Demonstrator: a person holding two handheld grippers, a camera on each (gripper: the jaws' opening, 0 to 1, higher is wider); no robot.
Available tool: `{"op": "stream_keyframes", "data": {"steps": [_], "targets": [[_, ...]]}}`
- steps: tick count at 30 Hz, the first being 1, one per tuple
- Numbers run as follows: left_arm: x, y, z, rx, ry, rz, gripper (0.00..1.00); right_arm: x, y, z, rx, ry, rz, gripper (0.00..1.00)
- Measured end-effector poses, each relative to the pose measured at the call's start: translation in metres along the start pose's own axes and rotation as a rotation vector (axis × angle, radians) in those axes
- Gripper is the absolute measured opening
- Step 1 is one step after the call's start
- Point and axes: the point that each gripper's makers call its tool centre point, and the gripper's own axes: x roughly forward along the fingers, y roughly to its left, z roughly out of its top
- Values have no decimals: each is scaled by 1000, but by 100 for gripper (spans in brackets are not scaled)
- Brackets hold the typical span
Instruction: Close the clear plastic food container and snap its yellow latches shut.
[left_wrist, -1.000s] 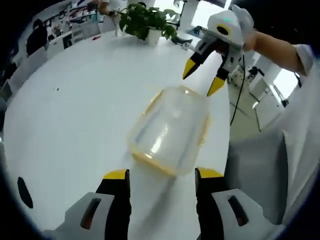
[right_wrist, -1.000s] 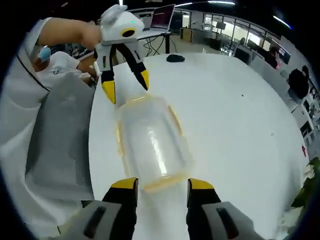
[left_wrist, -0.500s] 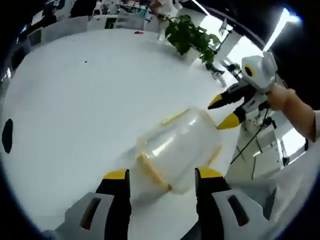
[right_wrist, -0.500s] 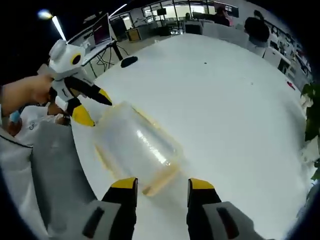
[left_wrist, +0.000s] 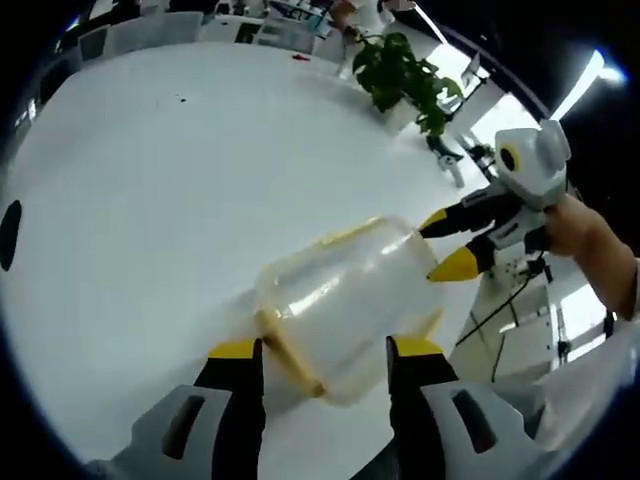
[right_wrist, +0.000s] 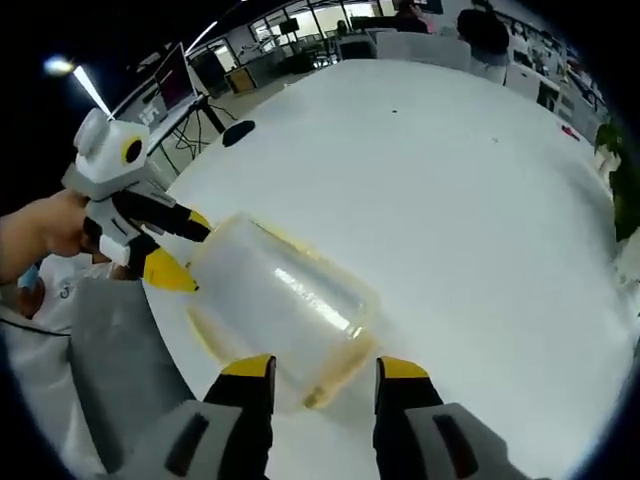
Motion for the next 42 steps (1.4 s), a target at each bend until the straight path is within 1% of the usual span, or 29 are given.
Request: {"op": "stream_keyframes", "data": {"steps": [2, 3, 6, 7, 10, 12, 16, 21, 23, 24, 25, 26, 27, 30, 31, 32, 33, 34, 42], "targets": [[1, 0, -1, -22, 7, -4, 48, 1, 4, 0, 6, 5, 26, 35], [2, 0, -2, -18, 10, 0, 47, 2, 5, 0, 18, 6, 37, 35], [1, 6, -4, 20, 21, 27, 41, 2, 4, 1, -12, 2, 29, 36], [2, 5, -3, -2, 19, 20, 40, 2, 4, 1, -7, -1, 29, 36], [2, 5, -3, 0, 22, 21, 40, 3, 4, 0, 17, -4, 42, 36], [3, 6, -2, -15, 24, 19, 40, 3, 4, 0, 27, -1, 47, 36], [3, 6, -2, -12, 26, 18, 39, 4, 5, 0, 5, 16, 42, 35], [4, 5, -2, -15, 25, 14, 38, 5, 6, 0, 1, 34, 37, 35], [5, 4, -1, -19, 15, 15, 37, 5, 6, 0, -17, 37, 34, 35], [6, 5, -1, -4, 32, 13, 36, 5, 6, 0, -3, 39, 33, 35], [0, 13, -20, -59, 121, 68, 35, 6, 6, 0, 1, 38, 30, 36], [7, 9, -10, -41, 45, 14, 35, 6, 7, 1, -10, 39, 23, 36], [8, 7, -8, -10, 42, 3, 35, 5, 7, 1, -15, 42, 17, 37], [11, 6, -8, -10, 39, 5, 35, 7, 7, 1, -8, 42, 12, 38], [12, 6, -11, -21, 49, 8, 35, 8, -3, 8, 1, 2, -34, 39], [11, 6, -9, -16, 44, 6, 35, 9, 12, 1, 55, 31, 62, 39], [13, 5, -10, -7, 48, 5, 35, 10, 7, 0, 38, 24, 50, 40], [13, 5, -8, -6, 52, 5, 35, 11, 7, 0, 36, 22, 55, 40], [12, 3, -4, -9, 46, 0, 36, 11, 10, 0, 53, 30, 73, 41]]}}
